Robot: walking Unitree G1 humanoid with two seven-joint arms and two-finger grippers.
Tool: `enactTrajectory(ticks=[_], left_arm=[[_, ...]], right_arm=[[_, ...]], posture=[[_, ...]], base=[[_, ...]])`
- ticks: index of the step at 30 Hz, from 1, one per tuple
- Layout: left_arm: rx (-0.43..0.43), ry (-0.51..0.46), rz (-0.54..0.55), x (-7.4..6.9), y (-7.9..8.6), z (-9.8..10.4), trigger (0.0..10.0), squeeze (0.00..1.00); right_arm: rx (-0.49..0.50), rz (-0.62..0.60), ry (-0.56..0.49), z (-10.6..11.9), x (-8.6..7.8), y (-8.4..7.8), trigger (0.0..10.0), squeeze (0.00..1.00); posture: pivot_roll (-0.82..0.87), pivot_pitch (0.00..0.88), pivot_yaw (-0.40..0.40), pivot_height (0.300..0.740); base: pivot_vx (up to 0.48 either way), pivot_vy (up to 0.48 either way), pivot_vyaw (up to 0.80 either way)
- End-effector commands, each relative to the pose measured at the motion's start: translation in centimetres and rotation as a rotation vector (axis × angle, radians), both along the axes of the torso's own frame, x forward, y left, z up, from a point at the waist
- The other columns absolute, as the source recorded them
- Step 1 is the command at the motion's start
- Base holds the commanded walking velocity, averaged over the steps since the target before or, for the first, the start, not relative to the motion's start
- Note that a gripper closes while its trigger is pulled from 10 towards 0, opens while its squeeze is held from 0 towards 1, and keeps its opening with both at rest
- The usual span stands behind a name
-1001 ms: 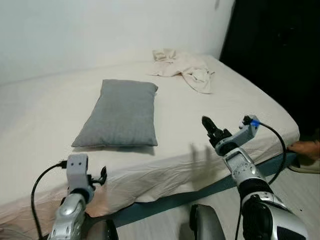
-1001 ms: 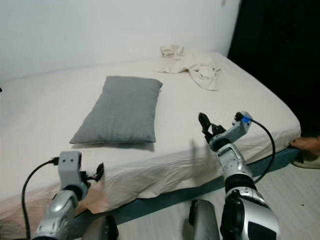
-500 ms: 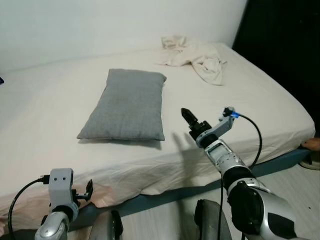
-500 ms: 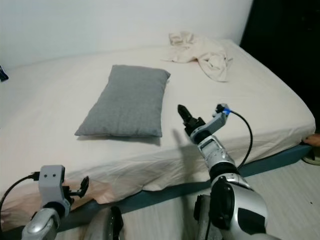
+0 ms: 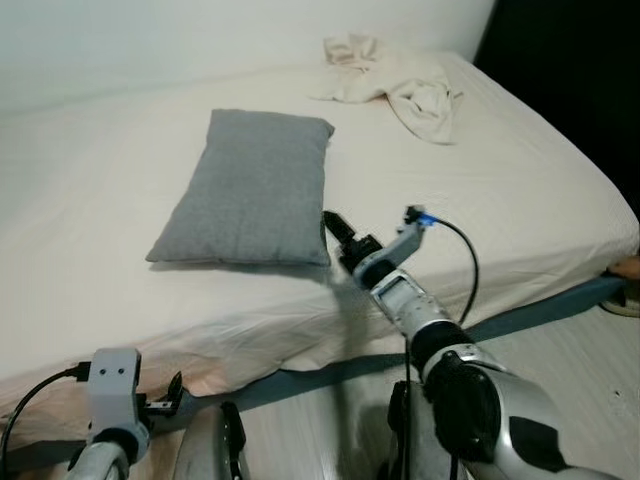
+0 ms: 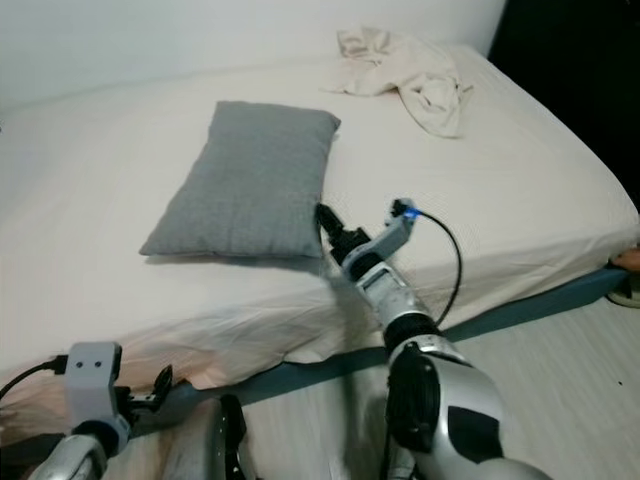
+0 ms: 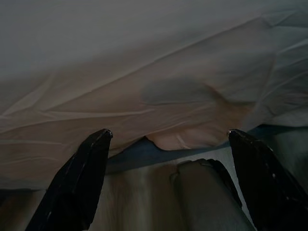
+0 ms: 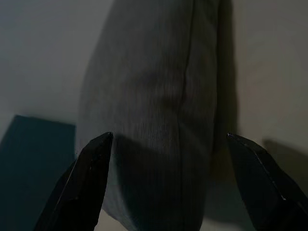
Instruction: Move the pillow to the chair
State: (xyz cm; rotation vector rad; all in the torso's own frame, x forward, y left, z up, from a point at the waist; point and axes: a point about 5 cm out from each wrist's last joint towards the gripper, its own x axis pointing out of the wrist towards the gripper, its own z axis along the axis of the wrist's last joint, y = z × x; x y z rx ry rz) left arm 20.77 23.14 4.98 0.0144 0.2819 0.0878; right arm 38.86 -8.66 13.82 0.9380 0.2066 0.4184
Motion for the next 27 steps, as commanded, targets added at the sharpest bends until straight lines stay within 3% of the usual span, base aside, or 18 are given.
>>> enactTrajectory(ticks=[1,9,10,18,27], left_arm=[[-0.013,0.041,0.006,-0.8,0.1,-0.6,10.0,0.0],[-0.017,0.063,0.004,-1.5,-0.2,-0.2,10.0,0.0],[-0.019,0.065,0.005,-1.5,-0.2,-0.2,10.0,0.0],[-0.028,0.063,0.014,-1.1,-0.4,0.1,10.0,0.0],[-0.042,0.048,0.02,-0.2,-0.8,0.2,10.0,0.0]], right_arm=[[-0.002,0.017,0.046,-0.5,-0.2,0.8,10.0,0.0],[-0.028,0.045,0.007,1.2,0.2,2.5,10.0,0.0],[-0.061,0.08,-0.025,1.3,0.1,3.0,0.0,0.0],[-0.117,0.133,-0.086,1.4,-0.2,3.7,0.0,0.0],[-0.102,0.174,-0.177,1.7,-0.3,2.3,0.0,0.0]], posture=[[0.15,0.325,0.048,0.507],[0.14,0.355,0.044,0.507],[0.14,0.355,0.044,0.507],[0.13,0.35,0.036,0.507],[0.1,0.327,0.025,0.507]], base=[[0.0,0.0,0.0],[0.0,0.0,0.0],[0.0,0.0,0.0],[0.0,0.0,0.0],[0.0,0.0,0.0]])
